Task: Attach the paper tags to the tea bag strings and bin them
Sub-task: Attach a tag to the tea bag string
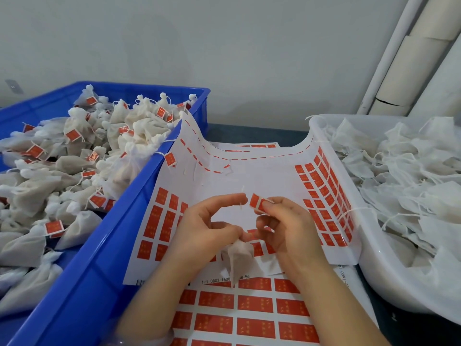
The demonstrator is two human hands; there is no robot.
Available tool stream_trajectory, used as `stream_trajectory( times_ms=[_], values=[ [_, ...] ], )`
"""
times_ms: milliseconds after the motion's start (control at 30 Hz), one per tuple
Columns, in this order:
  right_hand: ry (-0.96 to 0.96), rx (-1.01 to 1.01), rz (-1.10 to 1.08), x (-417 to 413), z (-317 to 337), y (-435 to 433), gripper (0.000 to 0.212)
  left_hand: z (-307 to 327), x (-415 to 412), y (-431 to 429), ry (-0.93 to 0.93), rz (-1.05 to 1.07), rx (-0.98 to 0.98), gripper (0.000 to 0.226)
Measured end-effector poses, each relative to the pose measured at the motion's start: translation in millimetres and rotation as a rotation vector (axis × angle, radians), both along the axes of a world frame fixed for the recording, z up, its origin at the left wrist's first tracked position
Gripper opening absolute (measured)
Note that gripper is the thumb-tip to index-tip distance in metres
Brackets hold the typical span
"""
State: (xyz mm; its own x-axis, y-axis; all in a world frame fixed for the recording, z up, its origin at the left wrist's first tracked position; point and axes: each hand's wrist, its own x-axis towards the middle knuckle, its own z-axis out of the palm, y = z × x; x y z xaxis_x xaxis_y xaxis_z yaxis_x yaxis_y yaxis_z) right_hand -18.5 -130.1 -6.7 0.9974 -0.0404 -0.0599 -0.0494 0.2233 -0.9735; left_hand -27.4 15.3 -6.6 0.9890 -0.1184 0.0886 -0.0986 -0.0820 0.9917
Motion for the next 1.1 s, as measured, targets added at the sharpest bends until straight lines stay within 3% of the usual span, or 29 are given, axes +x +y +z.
stream_trajectory(
  times_ms=[200, 1100],
  values=[
    [0.008, -0.127, 0.044, -2.2, -3.0, 3.4, 0.01, -2.7, -0.1, 0.0, -0.009, -0.037, 0.005, 0.056],
    [0.047, -0.182, 0.064, -0.1, -5.2, -0.2, 0.006, -5.3, -1.0, 0.8, -0.027, -0.147, 0.04, 0.057]
  ],
)
